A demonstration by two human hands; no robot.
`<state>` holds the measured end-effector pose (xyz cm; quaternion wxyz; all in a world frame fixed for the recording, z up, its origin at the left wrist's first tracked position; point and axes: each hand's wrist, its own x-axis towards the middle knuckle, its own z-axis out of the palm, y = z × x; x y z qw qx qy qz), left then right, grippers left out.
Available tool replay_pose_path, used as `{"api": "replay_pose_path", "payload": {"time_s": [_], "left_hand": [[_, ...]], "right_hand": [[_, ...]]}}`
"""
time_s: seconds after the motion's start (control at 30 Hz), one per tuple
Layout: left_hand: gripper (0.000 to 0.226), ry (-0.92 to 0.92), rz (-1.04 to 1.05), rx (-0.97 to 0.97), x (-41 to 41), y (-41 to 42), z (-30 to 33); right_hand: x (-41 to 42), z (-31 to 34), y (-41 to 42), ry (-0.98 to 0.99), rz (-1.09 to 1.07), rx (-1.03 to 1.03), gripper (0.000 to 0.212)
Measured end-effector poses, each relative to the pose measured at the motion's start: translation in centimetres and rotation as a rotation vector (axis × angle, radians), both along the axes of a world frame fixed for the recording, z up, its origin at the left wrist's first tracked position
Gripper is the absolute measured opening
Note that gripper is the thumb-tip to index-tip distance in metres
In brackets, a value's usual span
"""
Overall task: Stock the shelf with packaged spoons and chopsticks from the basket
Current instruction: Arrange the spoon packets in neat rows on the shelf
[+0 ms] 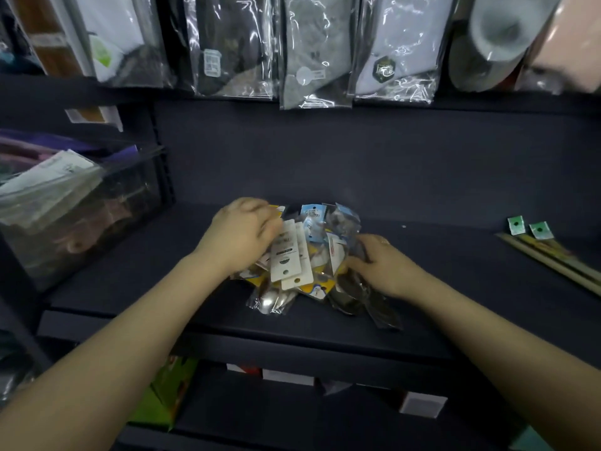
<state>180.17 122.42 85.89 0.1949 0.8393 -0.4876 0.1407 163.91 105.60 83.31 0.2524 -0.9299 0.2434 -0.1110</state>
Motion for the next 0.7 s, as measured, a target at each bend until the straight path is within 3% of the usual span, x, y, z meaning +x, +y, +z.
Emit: {"api": "replay_pose_path", "payload": {"time_s": [0.07, 0.13, 0.2, 0.27, 0.37, 0.53, 0.6, 0.7], "left_hand": [[0.061, 0.095, -0.251, 0.017, -1.6, -0.2, 0.1], [0.056, 0.119, -0.381, 0.158, -3.2, -0.7, -0.2], [0.066, -0.001, -0.351, 0.309, -3.8, -1.1, -0.8], [0.08, -0.083, -0.278, 0.393, -3.6, -1.1, -1.4], [0.078, -0.097, -0.249, 0.312, -2.6, -0.3, -2.1], [0.049, -0.135, -0.229, 0.096, 0.0, 2.5, -2.1], [0.039, -0.126, -0.197, -0.008, 1.3, 3.7, -2.2], [0.023, -0.004, -0.097, -0.184, 2.6, 4.7, -2.1]], "right_hand": [[0.2, 0.2, 0.1, 0.0, -0.071, 0.035, 0.03], [0.4, 0.4, 0.5, -0.01, -0.068, 0.092, 0.023], [0.9, 0.3, 0.6, -0.038, -0.093, 0.127, 0.018], [1.4, 0.0, 0.5, -0.049, -0.167, 0.161, 0.033], [2.2, -0.1, 0.0, 0.029, -0.255, 0.087, 0.044], [3.3, 0.9, -0.7, 0.117, -0.28, 0.01, 0.021], [3.3, 1.0, -1.0, 0.056, -0.289, 0.075, 0.03], [3.3, 1.5, -1.1, -0.182, -0.342, 0.342, 0.024]]}}
